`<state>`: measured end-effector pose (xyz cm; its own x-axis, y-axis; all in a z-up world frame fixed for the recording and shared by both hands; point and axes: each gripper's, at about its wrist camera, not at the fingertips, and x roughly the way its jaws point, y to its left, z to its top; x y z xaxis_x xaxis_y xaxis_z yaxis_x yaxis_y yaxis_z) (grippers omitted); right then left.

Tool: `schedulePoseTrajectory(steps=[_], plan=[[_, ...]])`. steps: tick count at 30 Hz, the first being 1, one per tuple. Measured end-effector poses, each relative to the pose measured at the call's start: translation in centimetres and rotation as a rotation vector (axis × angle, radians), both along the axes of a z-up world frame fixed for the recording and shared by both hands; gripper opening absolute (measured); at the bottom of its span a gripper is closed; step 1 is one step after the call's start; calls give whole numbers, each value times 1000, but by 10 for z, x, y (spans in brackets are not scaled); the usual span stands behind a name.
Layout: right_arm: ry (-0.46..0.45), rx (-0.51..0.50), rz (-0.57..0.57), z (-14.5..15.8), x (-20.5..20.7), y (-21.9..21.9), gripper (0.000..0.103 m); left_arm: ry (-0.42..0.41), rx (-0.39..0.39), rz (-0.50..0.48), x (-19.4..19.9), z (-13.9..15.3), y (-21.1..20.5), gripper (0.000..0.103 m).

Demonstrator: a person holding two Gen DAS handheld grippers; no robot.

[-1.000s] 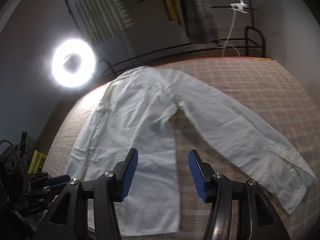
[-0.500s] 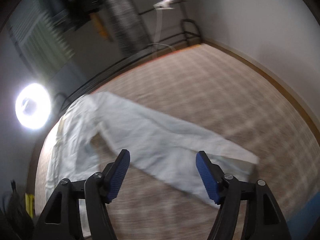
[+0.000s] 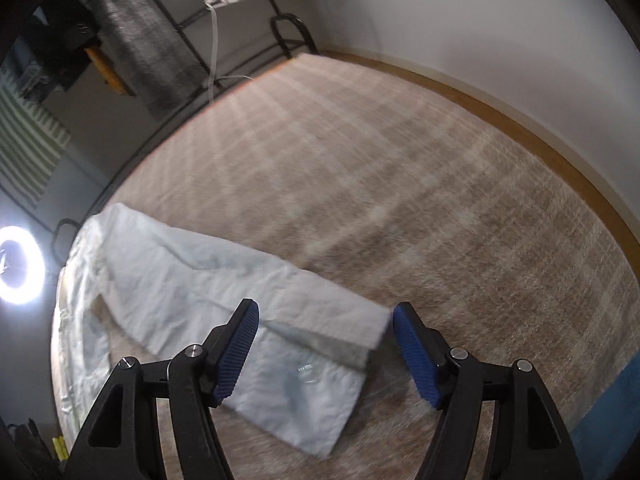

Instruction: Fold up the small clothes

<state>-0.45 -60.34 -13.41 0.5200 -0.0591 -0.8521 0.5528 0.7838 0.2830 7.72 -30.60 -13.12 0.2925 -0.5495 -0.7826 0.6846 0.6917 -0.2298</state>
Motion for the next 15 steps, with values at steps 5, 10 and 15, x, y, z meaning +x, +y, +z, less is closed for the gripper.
schedulePoseTrajectory(steps=[5,10,15], plan=[[11,26,11,-6,10,3,28,28,39,-39,-2,-1,-3,5],[-16,9,51,4,15,20,5,11,-21,-12,-3,24,24,14],[-114,-27,110,37,11,49,4,-8,-68,77,8,48,75,14]])
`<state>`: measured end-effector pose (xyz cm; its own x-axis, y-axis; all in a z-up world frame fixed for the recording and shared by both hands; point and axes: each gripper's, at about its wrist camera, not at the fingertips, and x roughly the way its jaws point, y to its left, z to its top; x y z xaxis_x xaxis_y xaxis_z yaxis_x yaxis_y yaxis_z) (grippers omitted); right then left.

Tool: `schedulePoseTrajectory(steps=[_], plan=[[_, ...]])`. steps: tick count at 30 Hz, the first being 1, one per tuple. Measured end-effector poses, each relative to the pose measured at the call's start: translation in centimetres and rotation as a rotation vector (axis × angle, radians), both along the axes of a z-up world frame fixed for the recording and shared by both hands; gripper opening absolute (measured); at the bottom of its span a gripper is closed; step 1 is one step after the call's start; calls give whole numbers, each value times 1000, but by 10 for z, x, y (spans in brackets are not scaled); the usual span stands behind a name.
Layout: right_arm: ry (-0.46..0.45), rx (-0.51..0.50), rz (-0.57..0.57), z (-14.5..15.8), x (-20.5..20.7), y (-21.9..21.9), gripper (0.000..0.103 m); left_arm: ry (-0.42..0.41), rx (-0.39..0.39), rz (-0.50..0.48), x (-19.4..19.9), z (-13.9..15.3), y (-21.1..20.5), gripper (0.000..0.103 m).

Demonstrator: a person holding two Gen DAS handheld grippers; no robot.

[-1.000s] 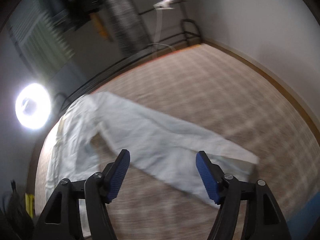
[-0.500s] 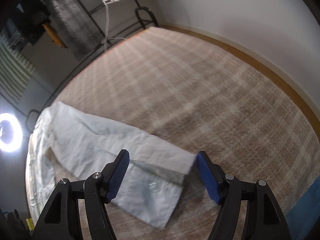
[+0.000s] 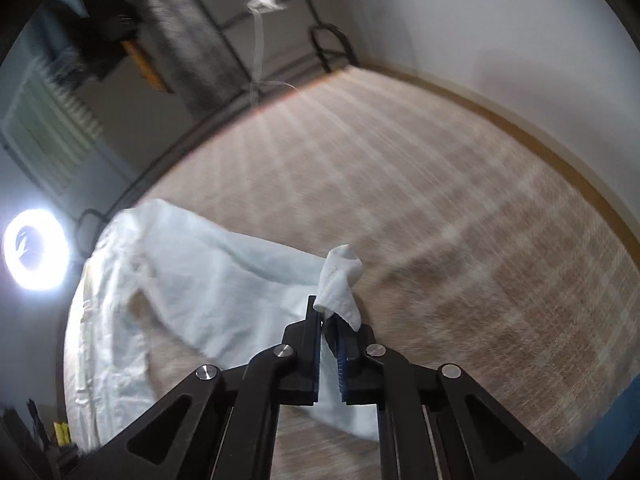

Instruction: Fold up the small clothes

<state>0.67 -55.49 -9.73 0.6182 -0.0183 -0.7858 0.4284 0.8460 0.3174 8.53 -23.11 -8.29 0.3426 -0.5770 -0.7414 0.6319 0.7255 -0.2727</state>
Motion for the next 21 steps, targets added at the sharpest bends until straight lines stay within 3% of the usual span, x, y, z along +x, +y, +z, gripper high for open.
schedulePoseTrajectory(steps=[6,11,15,18,19,20,21], plan=[[-142,-17,190,44,-2,76,4,-7,-6,172,32,8,60,14],[-210,-80,488,62,5,175,4,13,-48,306,49,10,106,14],[-131,-151,791,36,-2,261,4,48,-80,343,50,4,123,14],[-47,-215,894,11,-6,290,5,73,-83,323,45,-4,122,14],[-20,-227,910,4,-7,292,9,84,-82,316,44,-7,121,15],[10,-229,918,-1,-6,293,27,97,-84,311,42,-10,118,20],[34,-221,920,-4,-4,291,38,110,-93,303,40,-12,116,34]])
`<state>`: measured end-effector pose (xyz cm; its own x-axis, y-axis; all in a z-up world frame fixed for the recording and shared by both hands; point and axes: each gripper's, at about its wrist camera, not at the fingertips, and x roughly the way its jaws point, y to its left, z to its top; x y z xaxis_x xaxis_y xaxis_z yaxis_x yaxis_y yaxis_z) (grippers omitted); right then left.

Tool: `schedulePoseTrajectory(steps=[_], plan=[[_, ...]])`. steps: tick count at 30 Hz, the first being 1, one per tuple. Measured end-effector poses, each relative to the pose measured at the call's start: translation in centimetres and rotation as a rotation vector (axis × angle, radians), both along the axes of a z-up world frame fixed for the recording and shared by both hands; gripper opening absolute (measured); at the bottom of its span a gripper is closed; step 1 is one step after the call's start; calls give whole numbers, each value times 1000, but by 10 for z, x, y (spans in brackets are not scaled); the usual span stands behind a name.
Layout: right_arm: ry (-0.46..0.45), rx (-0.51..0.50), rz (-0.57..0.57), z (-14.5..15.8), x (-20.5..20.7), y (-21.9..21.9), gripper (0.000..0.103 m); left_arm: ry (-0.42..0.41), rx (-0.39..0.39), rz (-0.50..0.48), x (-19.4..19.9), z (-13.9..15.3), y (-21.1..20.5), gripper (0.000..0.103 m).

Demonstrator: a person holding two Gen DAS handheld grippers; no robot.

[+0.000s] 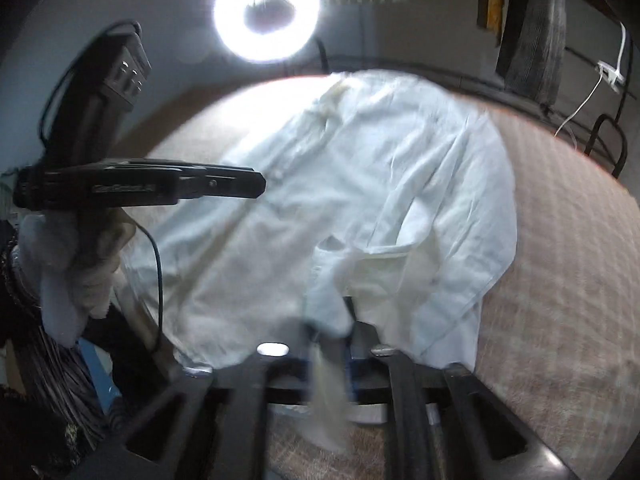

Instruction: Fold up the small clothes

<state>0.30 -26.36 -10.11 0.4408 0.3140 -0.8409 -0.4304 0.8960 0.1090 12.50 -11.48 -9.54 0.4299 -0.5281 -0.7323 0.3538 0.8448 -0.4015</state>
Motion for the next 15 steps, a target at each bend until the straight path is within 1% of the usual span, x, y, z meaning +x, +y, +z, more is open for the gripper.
schedulePoseTrajectory(steps=[1,2,5,9,12,14,15], plan=[[11,11,0,1,2,-2,44,10,-20,-6,-3,-3,-3,42],[17,39,10,4,-4,-4,43,20,-34,-13,-5,-6,-6,42],[12,131,21,19,-4,-15,43,49,-51,-47,-10,-13,-23,42],[-37,191,-44,43,21,-36,44,87,-118,-85,-14,-17,-39,43],[-22,264,-13,58,41,-48,44,113,-162,-80,-14,-21,-48,45],[-35,247,-41,66,58,-56,44,151,-185,-85,-12,-25,-52,45],[-41,232,-56,69,69,-59,46,170,-211,-92,-12,-27,-53,45]])
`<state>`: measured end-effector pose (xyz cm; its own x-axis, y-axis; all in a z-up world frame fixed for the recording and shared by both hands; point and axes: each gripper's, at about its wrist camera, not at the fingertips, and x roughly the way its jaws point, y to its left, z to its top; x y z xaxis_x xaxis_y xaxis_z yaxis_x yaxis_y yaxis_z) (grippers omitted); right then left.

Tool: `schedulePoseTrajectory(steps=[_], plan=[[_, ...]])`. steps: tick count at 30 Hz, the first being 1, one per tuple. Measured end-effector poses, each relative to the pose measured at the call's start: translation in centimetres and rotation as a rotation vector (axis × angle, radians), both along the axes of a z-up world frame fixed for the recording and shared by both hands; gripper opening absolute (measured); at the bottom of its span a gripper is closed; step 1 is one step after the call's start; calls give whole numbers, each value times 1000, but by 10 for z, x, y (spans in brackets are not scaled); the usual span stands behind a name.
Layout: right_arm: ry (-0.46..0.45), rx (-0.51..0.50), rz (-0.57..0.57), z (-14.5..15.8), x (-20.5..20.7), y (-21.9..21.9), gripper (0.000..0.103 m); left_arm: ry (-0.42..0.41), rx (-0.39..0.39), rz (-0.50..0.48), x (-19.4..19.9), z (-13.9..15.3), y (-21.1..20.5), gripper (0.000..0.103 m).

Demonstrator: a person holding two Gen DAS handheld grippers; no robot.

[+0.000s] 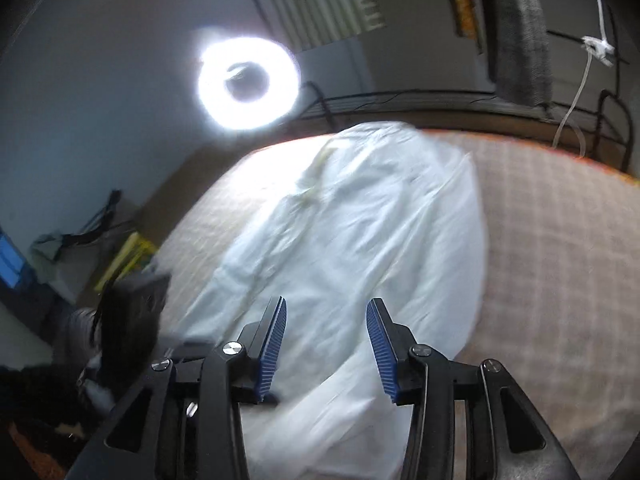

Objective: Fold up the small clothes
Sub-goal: 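Grasp the shirt side edge with the right tool and fold it inward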

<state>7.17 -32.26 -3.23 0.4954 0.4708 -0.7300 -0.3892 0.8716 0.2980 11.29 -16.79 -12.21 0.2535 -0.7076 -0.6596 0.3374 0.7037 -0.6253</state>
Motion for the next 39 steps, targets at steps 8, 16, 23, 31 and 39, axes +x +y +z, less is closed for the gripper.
schedulePoseTrajectory(steps=[8,16,23,31,39], plan=[[84,-138,-104,-18,120,-2,47,56,-33,13,-8,-8,-7,52],[240,-267,-249,-77,228,-3,42,43,23,-45,-2,-23,-30,8],[293,-309,-287,-101,259,-1,3,15,14,-62,-1,-24,-36,3],[177,-304,-306,-66,249,1,0,13,-42,-54,4,-17,-21,2],[108,-306,-187,-52,258,56,0,10,-37,21,-1,-14,6,2]])
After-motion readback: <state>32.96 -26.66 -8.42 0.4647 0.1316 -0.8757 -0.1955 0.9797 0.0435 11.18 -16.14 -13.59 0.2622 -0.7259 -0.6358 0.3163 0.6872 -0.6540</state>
